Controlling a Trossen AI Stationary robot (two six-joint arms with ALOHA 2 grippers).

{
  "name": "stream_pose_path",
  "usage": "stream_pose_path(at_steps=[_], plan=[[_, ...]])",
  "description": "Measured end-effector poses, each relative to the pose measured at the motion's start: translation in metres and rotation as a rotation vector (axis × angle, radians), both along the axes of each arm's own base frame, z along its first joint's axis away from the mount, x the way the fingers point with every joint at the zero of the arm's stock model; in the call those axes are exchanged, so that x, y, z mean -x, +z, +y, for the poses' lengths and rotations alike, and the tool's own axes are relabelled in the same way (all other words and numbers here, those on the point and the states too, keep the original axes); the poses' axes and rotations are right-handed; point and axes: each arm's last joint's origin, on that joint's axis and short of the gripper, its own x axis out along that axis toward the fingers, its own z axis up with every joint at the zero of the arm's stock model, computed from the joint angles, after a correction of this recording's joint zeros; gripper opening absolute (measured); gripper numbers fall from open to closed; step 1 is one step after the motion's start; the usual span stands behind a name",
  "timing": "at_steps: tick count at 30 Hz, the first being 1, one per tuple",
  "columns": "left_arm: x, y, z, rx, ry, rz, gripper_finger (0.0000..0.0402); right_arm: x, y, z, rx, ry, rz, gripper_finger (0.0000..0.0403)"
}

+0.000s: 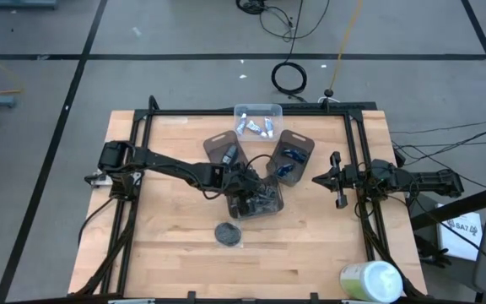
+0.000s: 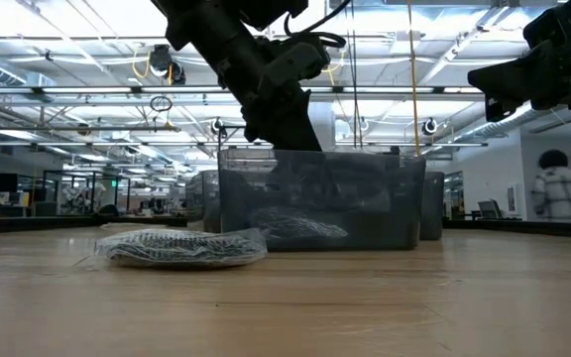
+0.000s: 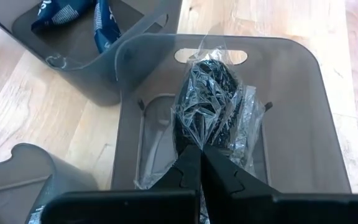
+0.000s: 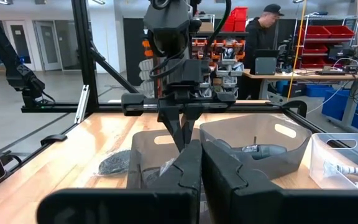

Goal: Pick & Place Travel size toiletries
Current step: Put the bottom black hairbrush into the bottom black transparent bin

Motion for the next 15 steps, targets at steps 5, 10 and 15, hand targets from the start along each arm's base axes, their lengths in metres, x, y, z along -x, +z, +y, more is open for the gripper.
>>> stream_pose_path(at_steps=[5, 10, 15], plan=[[0.0, 0.0, 0.0, 0.001, 0.0, 0.0, 0.0004, 0.0, 0.0, 0.0, 0.0, 0.0, 0.0, 0.0004], [0.0001, -0.0001, -0.0007, 0.02, 0.007, 0.0, 0.0027, 0.0, 0.0, 0.0, 0.0, 0.0, 0.0, 0.0004], [0.0, 0.0, -0.0007, 0.03, 0.017, -0.002, 0.0073, 0.0, 0.0, 0.0, 0.0, 0.0, 0.0, 0.0004]])
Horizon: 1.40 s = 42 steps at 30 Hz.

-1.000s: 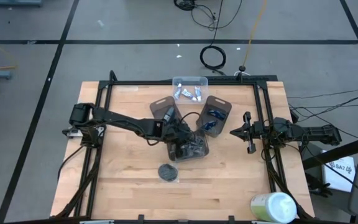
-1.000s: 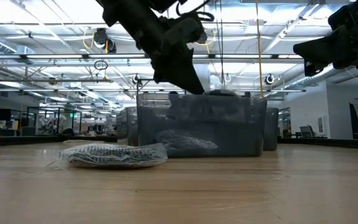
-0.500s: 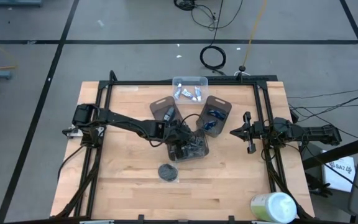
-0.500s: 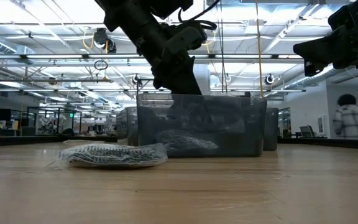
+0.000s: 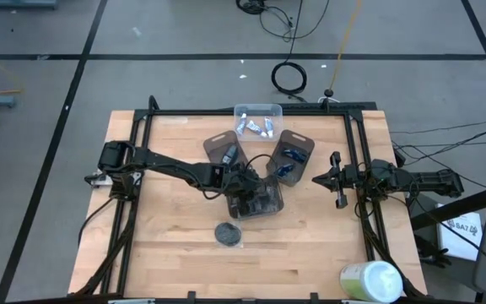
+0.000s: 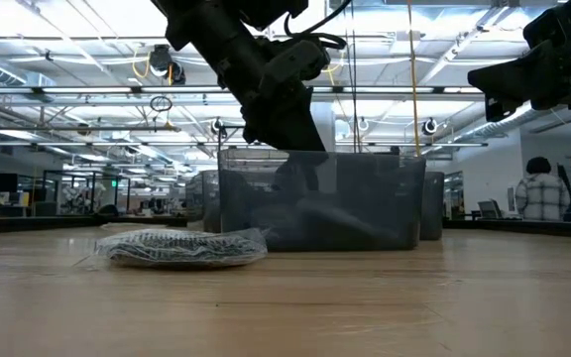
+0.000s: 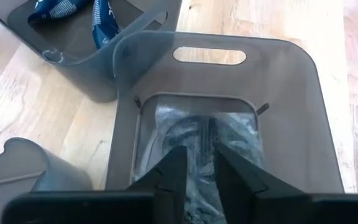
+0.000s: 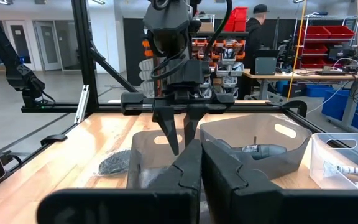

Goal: Pick & Place Travel size toiletries
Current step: Put the bottom black hairbrush into the bottom black transparent bin, then put the black hairbrush into the bottom black transparent bin

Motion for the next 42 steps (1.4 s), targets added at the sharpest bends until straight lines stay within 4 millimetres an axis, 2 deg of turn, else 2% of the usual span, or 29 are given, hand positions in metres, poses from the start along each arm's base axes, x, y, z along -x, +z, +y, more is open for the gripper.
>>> stream_pose_path(at_steps=[8, 14, 21, 28, 32, 36, 42], plan=[[0.001, 0.002, 0.0, -0.026, -0.016, -0.001, 0.0151, 0.0, 0.0, 0.0, 0.0, 0.0, 0.0, 0.0004], [0.012, 0.033, -0.004, -0.067, -0.069, -0.059, 0.0178, 0.0, 0.0, 0.0, 0.0, 0.0, 0.0, 0.0004], [0.044, 0.078, -0.016, -0.058, -0.093, -0.093, 0.0179, 0.0, 0.0, 0.0, 0.0, 0.0, 0.0, 0.0004], [0.08, 0.095, -0.034, 0.038, -0.061, 0.012, 0.018, 0.0, 0.0, 0.0, 0.0, 0.0, 0.0, 0.0004], [0.092, 0.091, -0.05, 0.124, -0.073, 0.109, 0.018, 0.0, 0.0, 0.0, 0.0, 0.0, -0.001, 0.0004], [0.095, 0.074, -0.075, 0.125, -0.113, 0.218, 0.018, 0.0, 0.0, 0.0, 0.0, 0.0, 0.0, 0.0004], [0.084, 0.042, -0.095, 0.121, -0.104, 0.308, 0.0179, 0.0, 0.0, 0.0, 0.0, 0.0, -0.001, 0.0004]])
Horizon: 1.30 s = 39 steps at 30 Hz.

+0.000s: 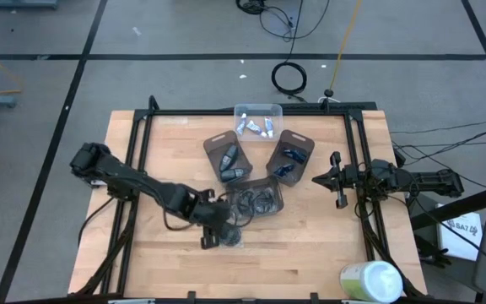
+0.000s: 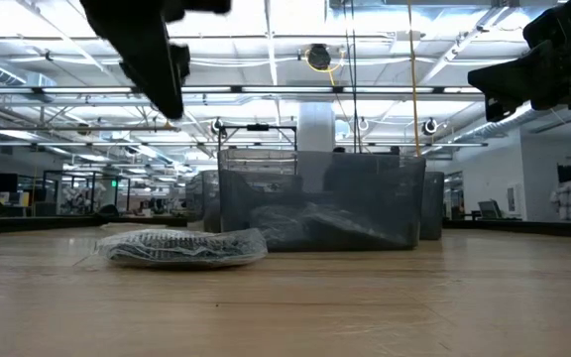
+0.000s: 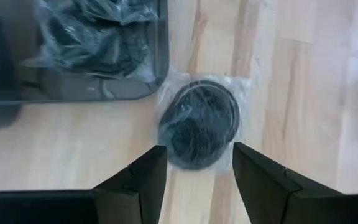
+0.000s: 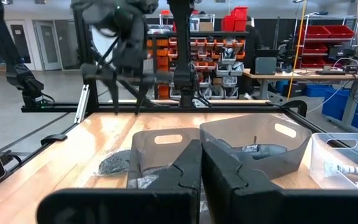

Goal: Pick & Place Travel size toiletries
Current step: Put the black hairbrush into the bottom black transparent bin

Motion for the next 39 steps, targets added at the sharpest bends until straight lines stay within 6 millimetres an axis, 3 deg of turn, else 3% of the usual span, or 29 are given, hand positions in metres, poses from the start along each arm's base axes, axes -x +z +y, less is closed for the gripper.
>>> stream_pose_path(at_steps=[9, 15, 30, 34, 39], plan=[[-0.027, -0.066, -0.012, 0.023, 0.034, 0.138, 0.018, 0.0, 0.0, 0.0, 0.0, 0.0, 0.001, 0.0004], [-0.03, -0.089, -0.015, 0.029, 0.042, 0.203, 0.018, 0.0, 0.0, 0.0, 0.0, 0.0, 0.001, 0.0004], [-0.033, -0.094, -0.019, 0.05, -0.019, 0.201, 0.0176, 0.0, 0.0, 0.0, 0.0, 0.0, 0.0, 0.0004], [-0.032, -0.095, -0.02, 0.069, -0.047, 0.211, 0.0141, 0.0, 0.0, 0.0, 0.0, 0.0, 0.0, 0.0004], [-0.032, -0.095, -0.021, 0.106, -0.084, 0.226, 0.006, 0.0, 0.0, 0.0, 0.0, 0.0, 0.0, 0.0004]])
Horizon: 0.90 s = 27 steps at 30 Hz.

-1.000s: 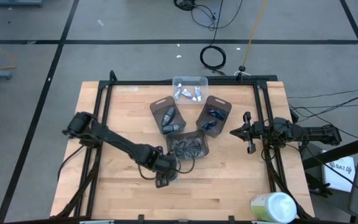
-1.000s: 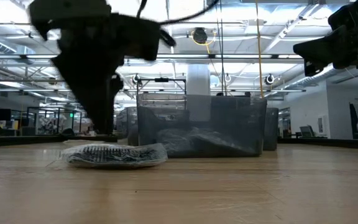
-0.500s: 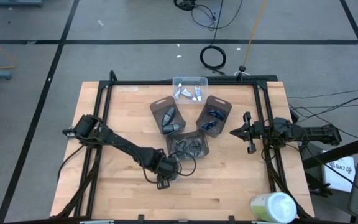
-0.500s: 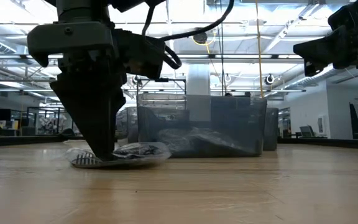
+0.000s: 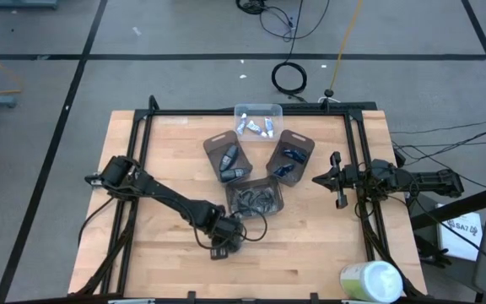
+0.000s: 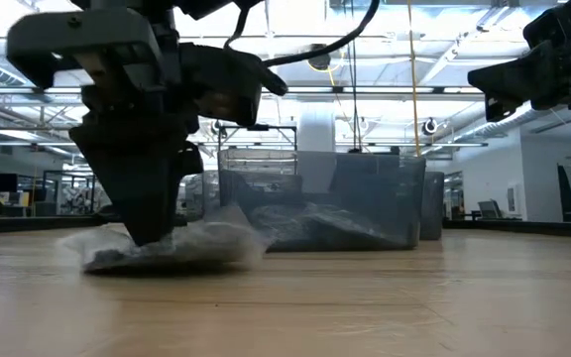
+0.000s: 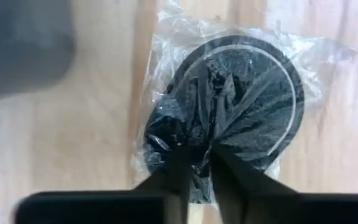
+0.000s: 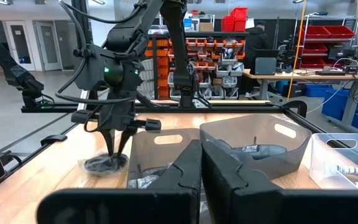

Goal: Pick & Place Travel size toiletries
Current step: Put the black hairbrush into the bottom black transparent bin

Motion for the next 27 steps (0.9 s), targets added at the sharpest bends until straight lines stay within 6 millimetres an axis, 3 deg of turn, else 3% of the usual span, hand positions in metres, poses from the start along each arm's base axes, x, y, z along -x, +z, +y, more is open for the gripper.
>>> stream_pose_path(at_steps=[4, 19, 23, 27], plan=[[0.0, 0.001, 0.003, 0.055, -0.009, 0.023, 0.0008, 0.0, 0.0, 0.0, 0.0, 0.0, 0.0, 0.0004], [0.001, 0.006, 0.005, 0.073, -0.028, 0.02, 0.0001, 0.0, 0.0, 0.0, 0.0, 0.0, 0.0, 0.0004], [0.003, 0.019, 0.006, 0.084, -0.033, -0.015, 0.0, 0.0, 0.0, 0.0, 0.0, 0.0, 0.0, 0.0004], [0.007, 0.044, 0.009, 0.067, -0.026, -0.104, 0.0, 0.0, 0.0, 0.0, 0.0, 0.0, 0.0, 0.0004]])
